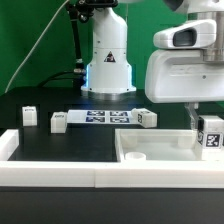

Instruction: Assemble one leg

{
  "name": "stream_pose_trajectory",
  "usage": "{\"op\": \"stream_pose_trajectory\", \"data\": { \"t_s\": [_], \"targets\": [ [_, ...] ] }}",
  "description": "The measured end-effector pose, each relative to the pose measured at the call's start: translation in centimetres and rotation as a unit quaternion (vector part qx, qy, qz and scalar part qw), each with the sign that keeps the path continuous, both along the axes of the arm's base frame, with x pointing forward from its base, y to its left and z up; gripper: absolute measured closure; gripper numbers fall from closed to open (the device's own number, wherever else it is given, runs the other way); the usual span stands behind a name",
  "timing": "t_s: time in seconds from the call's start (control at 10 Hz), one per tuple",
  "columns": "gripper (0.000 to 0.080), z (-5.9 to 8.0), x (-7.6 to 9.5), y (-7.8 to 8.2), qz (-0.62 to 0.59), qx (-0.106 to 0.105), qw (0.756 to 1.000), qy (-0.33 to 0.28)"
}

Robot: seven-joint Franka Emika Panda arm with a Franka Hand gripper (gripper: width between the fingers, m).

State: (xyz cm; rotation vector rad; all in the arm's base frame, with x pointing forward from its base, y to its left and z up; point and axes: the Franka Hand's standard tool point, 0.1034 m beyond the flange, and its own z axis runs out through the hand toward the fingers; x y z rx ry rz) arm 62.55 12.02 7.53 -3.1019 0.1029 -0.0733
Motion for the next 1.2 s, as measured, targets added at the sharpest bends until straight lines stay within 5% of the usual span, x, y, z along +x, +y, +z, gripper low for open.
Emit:
{"op": "stream_pose_trajectory", "data": {
  "t_s": [0.4, 0.9, 1.1, 1.2],
  "targets": [
    [0.0509, 0.0, -0.1, -0.9, -0.210, 0.013, 0.978, 0.004],
    [0.0495, 0.1, -0.4, -2.9, -0.337, -0.010, 0.942, 0.003],
    [0.0443, 0.0, -0.4, -2.8, -0.339, -0.008, 0.941, 0.003],
    [0.0238, 0.0, -0.4, -2.8, -0.339, -0.008, 0.941, 0.003]
  ]
}}
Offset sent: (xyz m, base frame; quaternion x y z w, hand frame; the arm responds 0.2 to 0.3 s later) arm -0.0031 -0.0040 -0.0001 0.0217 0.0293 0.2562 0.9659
